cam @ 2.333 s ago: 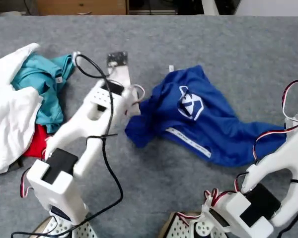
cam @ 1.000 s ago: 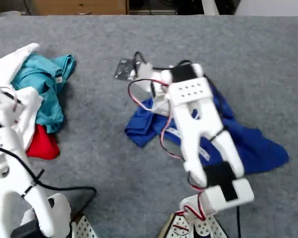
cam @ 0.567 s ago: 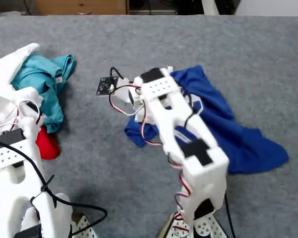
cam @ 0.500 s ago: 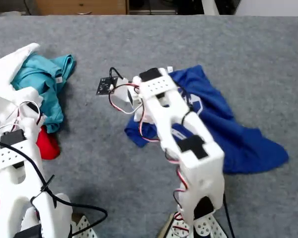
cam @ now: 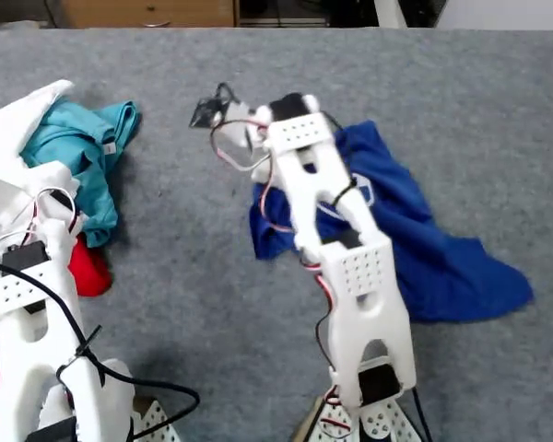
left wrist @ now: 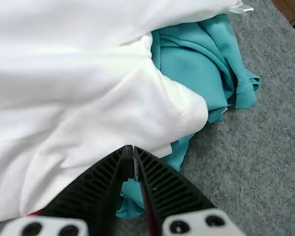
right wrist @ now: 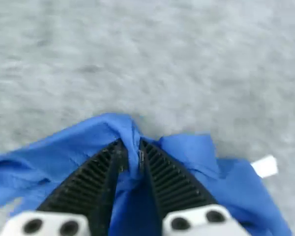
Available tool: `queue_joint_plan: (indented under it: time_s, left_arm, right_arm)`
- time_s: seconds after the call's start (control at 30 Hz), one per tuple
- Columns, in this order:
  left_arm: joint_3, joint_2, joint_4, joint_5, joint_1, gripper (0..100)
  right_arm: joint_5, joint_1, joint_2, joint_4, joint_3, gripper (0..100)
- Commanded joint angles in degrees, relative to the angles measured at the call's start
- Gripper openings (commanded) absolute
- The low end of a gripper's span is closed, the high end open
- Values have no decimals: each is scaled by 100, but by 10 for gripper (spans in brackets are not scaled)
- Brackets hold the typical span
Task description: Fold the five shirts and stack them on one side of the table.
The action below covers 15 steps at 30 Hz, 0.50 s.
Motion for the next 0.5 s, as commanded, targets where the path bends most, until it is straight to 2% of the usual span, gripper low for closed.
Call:
queue_joint_plan:
  time_s: [0.0, 0.13, 0.33, 0.47]
  left_arm:
    - [-26, -110, -97, -53, 70, 19]
    - [-18, -101, -97, -53, 70, 19]
    - [-18, -101, -97, -53, 70, 19]
    - [-18, -101, -97, -53, 70, 19]
  right_arm:
    - [-141, 426, 242, 334, -1147, 25]
    - [-229, 602, 576, 967, -2229, 31]
    - [-202, 567, 716, 1952, -3670, 179]
    - [0, 576, 681, 2127, -4101, 188]
